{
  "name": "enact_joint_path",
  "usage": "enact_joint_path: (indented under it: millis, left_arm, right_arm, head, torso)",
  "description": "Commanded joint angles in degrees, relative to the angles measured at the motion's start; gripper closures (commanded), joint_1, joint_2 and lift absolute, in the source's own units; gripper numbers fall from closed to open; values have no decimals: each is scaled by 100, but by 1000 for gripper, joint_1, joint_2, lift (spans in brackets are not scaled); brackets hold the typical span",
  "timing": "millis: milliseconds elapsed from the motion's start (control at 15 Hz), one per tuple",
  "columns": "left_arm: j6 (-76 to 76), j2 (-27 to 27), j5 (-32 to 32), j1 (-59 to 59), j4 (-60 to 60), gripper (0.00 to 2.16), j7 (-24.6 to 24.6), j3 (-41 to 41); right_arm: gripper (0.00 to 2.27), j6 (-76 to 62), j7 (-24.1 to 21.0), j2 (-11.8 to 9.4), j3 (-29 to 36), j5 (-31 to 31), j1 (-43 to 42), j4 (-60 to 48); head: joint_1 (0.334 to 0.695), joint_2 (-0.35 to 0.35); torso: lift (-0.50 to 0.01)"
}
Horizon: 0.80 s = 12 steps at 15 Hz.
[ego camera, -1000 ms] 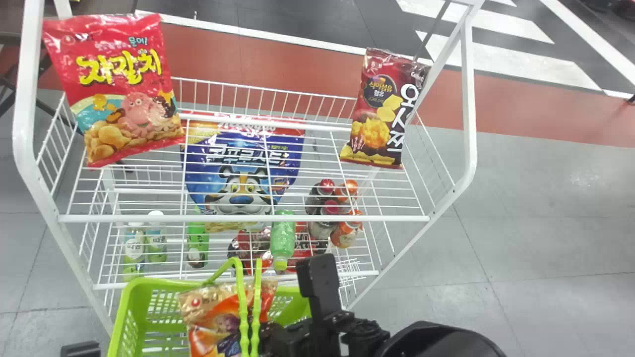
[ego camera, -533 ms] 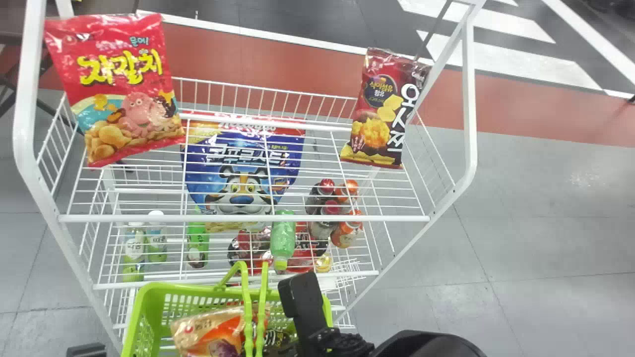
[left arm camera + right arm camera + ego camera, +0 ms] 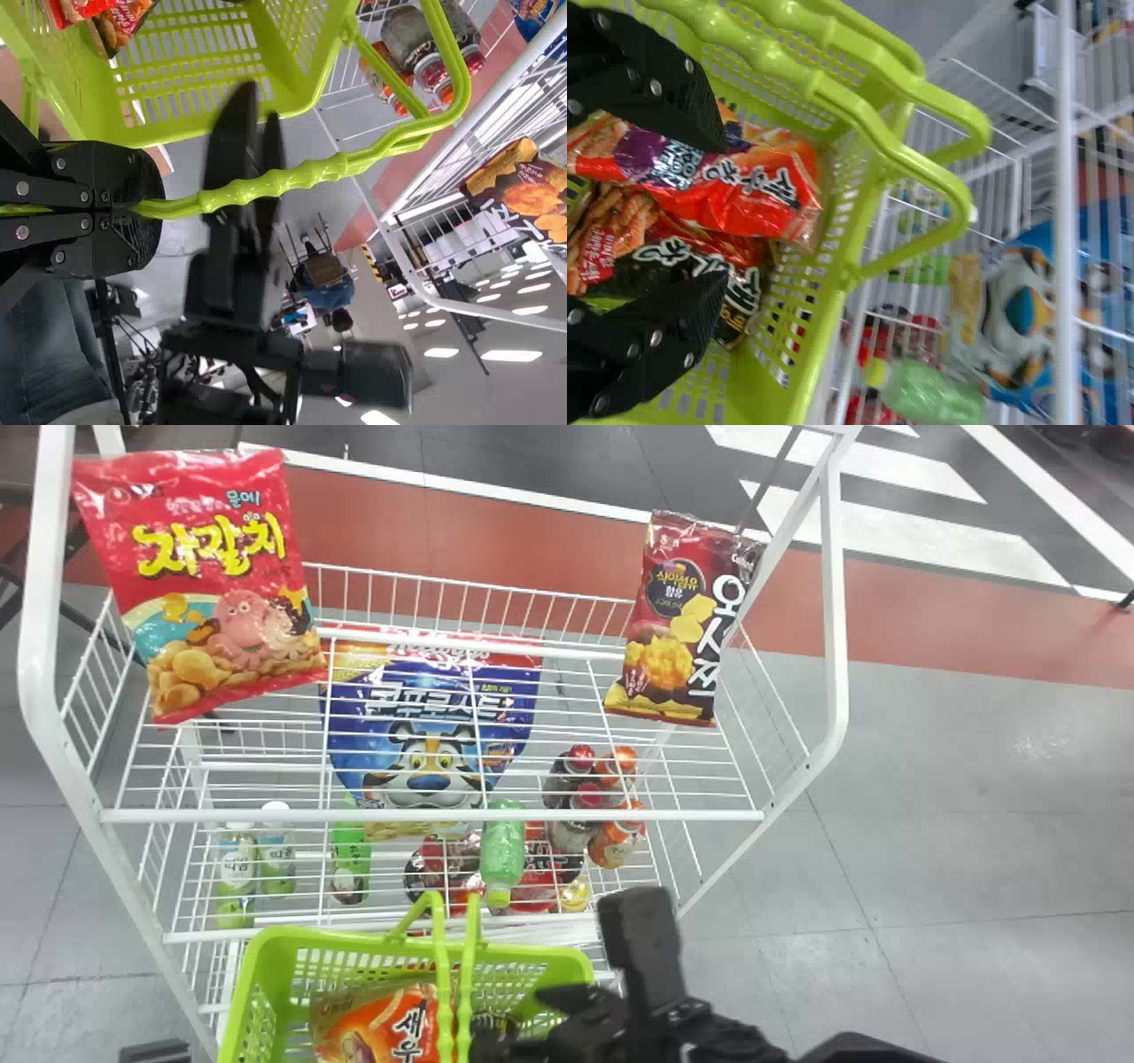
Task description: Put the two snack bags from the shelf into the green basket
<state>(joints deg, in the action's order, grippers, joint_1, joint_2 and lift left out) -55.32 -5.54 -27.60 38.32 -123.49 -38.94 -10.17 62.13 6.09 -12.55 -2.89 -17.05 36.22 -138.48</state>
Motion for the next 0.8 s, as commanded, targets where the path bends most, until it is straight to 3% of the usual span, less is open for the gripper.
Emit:
enact_joint_path:
  millis: [0, 133, 333, 733]
  left_arm:
    - [17, 0, 0, 0, 18, 1990, -8, -12]
    - [52, 0, 0, 0, 26, 1990, -35, -12]
    - [69, -9, 0, 0, 26, 1990, -52, 15]
    - [87, -35, -9, -18, 35, 1990, -105, 32]
  right_arm:
    - [87, -1559, -3, 156, 342, -96, 281, -144]
    - [87, -3791, -3, 288, 377, -123, 571, 32]
    - [87, -5584, 15, 481, 368, -114, 676, 542]
    - [90, -5971, -178, 657, 500, 27, 685, 823]
  head:
    - [695, -350]
    - [695, -350]
    - [695, -350]
    - [695, -350]
  torso:
    - [-12]
    - [-12]
    - [-12]
    - [-12]
